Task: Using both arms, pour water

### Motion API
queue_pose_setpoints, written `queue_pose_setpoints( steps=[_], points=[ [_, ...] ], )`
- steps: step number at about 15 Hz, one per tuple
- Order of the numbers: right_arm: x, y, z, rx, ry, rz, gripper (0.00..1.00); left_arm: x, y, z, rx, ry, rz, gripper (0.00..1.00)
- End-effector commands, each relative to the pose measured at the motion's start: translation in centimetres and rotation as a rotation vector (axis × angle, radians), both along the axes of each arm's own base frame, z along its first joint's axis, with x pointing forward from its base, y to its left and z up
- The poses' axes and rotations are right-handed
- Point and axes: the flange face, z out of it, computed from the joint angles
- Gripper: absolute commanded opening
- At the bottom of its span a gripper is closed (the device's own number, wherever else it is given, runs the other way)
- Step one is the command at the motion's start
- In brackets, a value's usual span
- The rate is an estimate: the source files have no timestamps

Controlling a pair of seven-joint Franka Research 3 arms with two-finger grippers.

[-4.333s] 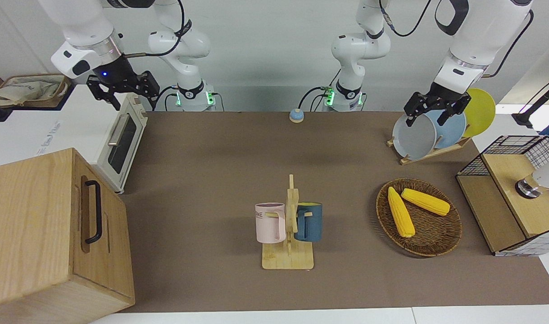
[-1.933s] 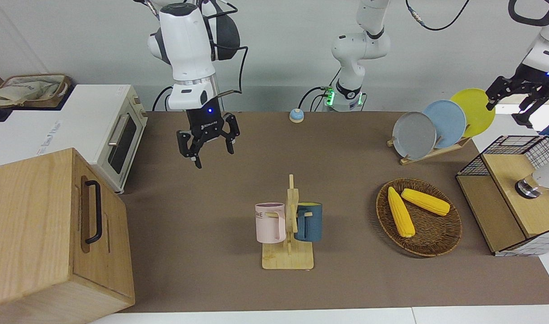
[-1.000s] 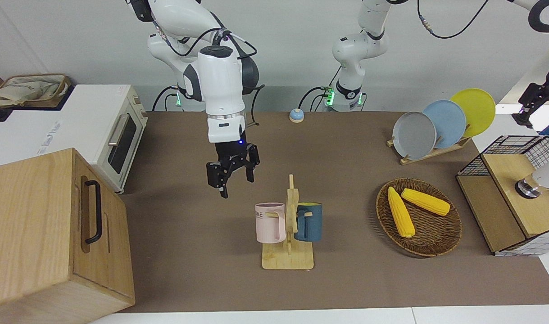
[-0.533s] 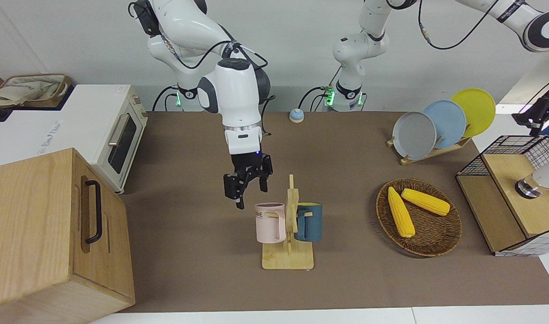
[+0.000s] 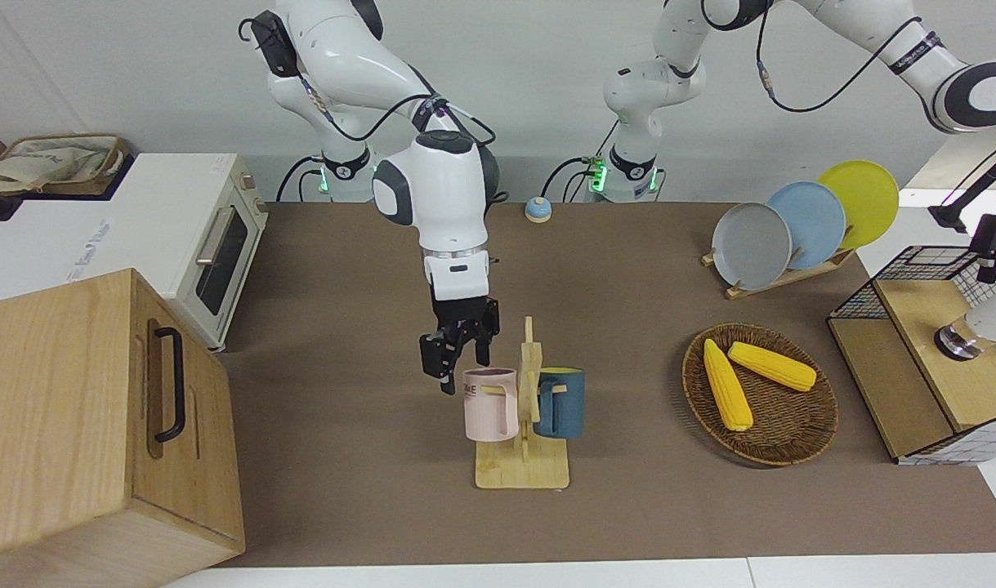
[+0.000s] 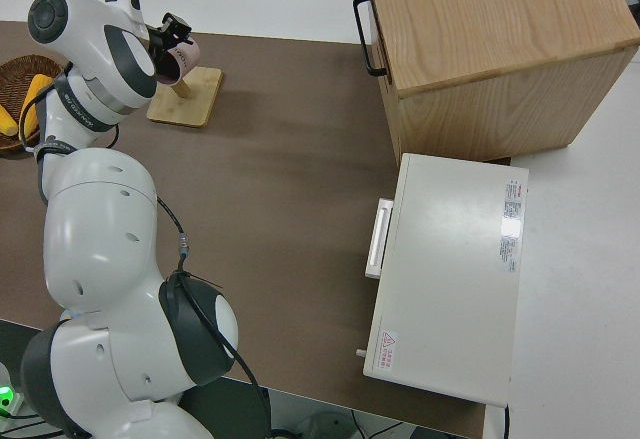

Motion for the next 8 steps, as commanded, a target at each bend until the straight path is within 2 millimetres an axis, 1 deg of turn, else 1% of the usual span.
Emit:
queue_pose_setpoints(
  steps=[1,2,3,4,5,6,8],
  points=[
    [1.1,-0.1,-0.5,-0.02,-0.022,0.001,0.772,0.2,0.6,-1.1,0.003,-0.044,-0.013,1.0],
    [1.2,-0.1,-0.5,-0.017,-0.033,0.006,0.743,0.3,0.6,-1.5,-0.002,-0.045,-0.016,1.0],
    [1.4,-0.1,-0.4,-0.009,-0.048,0.01,0.736,0.5,0.7,-2.0,-0.005,-0.043,-0.018,1.0],
    [1.5,-0.3,-0.6,-0.01,-0.051,0.009,0.707,0.6,0.7,-2.1,-0.002,-0.044,-0.019,1.0],
    [1.3,0.2,-0.7,-0.012,-0.051,0.016,0.705,0.8,0.8,-2.2,-0.003,-0.046,-0.014,1.0],
    [1.4,0.2,-0.7,-0.015,-0.054,0.013,0.703,0.9,0.9,-2.4,0.003,-0.058,-0.004,1.0],
    [1.4,0.3,-0.9,-0.017,-0.054,0.013,0.695,1.7,0.5,-3.0,0.006,-0.083,0.007,1.0]
  ],
)
